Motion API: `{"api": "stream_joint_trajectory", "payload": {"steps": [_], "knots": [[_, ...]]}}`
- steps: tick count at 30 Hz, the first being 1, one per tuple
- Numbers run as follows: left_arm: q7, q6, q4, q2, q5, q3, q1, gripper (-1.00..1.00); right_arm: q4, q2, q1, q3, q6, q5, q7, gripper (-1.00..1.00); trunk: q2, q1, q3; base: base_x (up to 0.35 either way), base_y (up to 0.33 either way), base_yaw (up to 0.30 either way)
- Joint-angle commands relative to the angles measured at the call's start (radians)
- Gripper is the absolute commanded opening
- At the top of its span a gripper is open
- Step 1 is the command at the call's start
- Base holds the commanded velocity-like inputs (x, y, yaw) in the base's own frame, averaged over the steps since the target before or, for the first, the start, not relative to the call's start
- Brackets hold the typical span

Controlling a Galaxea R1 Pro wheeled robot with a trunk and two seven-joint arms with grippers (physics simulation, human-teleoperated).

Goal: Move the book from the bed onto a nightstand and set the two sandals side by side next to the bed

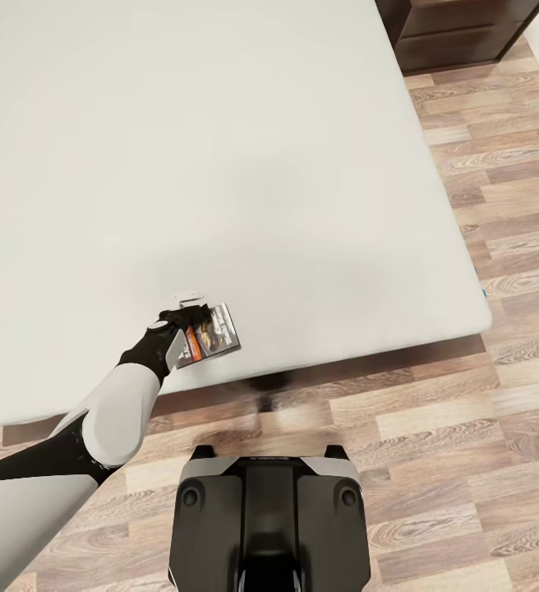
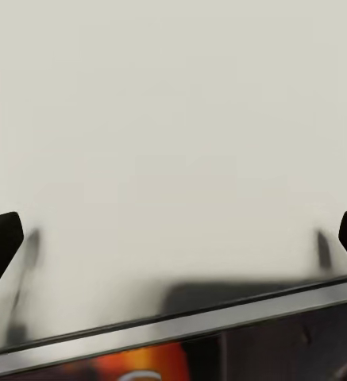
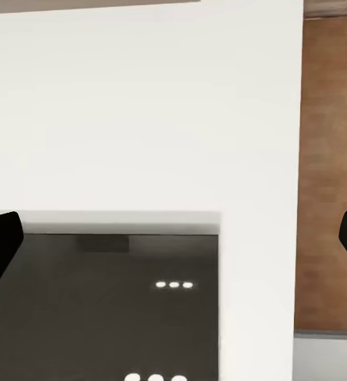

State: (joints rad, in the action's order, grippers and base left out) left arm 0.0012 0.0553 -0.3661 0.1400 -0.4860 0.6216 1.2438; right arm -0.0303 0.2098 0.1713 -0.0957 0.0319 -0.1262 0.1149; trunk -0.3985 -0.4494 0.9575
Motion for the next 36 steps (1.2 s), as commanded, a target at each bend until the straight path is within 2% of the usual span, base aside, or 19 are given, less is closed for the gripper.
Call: {"api": "stream_joint_trajectory", "payload": {"steps": [1, 26, 36], "knots": [[0.0, 0.005, -0.002, 0.001, -0.006, 0.004, 0.0, 1.0, 0.001, 0.0, 0.0, -0.009, 0.003, -0.01, 0.003, 1.0, -0.002, -0.001, 0.001, -0.029, 0.0, 0.0], [0.002, 0.005, 0.001, 0.001, -0.006, 0.004, 0.0, 1.0, 0.003, 0.001, 0.0, -0.009, 0.003, -0.01, 0.002, 1.0, -0.002, -0.001, 0.001, -0.106, -0.005, 0.0], [0.0, 0.004, -0.002, 0.0, -0.005, 0.004, 0.0, 1.0, 0.003, 0.0, 0.0, -0.009, 0.003, -0.01, 0.002, 1.0, -0.002, -0.001, 0.001, -0.035, 0.0, 0.0]]}}
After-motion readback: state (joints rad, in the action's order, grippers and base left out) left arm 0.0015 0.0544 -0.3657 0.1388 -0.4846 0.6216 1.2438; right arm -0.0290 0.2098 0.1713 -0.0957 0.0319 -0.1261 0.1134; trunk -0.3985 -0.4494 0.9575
